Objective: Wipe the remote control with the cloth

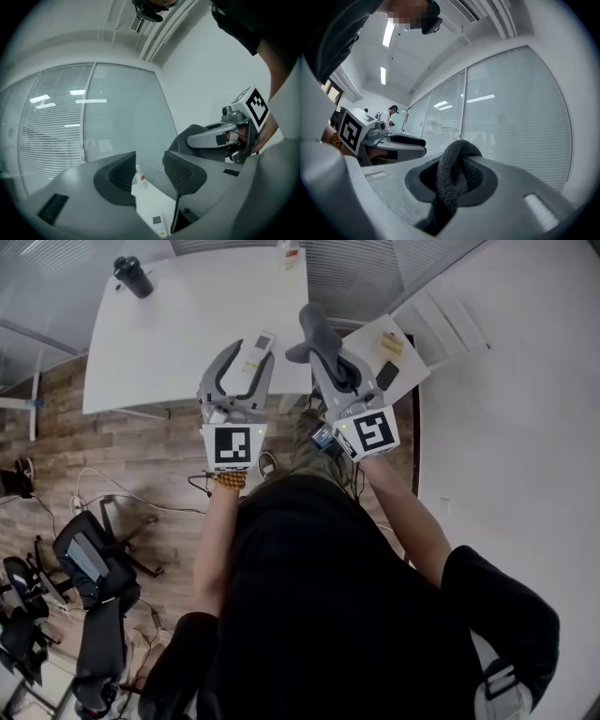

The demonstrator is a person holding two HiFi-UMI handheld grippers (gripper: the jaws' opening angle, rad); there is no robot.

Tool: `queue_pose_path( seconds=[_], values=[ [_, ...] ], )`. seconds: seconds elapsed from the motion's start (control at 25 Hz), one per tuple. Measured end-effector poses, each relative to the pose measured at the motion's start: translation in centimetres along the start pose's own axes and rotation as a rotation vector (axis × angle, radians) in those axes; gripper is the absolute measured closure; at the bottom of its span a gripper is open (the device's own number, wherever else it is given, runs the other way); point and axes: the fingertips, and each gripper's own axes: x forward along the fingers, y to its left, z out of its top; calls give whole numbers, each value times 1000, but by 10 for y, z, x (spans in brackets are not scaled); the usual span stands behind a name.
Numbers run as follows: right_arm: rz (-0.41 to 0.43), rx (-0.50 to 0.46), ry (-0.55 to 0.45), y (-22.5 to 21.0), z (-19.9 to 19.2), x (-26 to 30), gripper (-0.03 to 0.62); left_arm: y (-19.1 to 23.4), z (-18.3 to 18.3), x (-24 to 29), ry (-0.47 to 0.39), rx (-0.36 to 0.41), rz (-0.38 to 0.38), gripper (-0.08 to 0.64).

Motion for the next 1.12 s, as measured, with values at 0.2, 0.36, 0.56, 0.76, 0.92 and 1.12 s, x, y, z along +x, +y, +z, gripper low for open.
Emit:
queue_pose_path(
  seconds=[0.2, 0.36, 0.56, 0.76, 0.92, 1.12],
  values=[
    [18, -37, -27, 11, 18, -3, 551, 10, 24, -20, -46, 6, 47, 422],
    [33, -42, -27, 21, 21, -1, 551, 13, 35, -31, -78, 62, 73, 513],
    [38, -50, -34, 27, 26, -2, 551, 14, 45, -35, -103, 69, 89, 538],
    [32, -59, -26, 31, 30, -4, 553, 15, 55, -38, -108, 23, 92, 541],
    [32, -44, -31, 34, 31, -8, 555, 14, 58, -36, -113, 33, 79, 541],
    [27, -49, -43, 32, 36, -9, 557, 14, 61, -33, -125, 15, 70, 541]
  ],
)
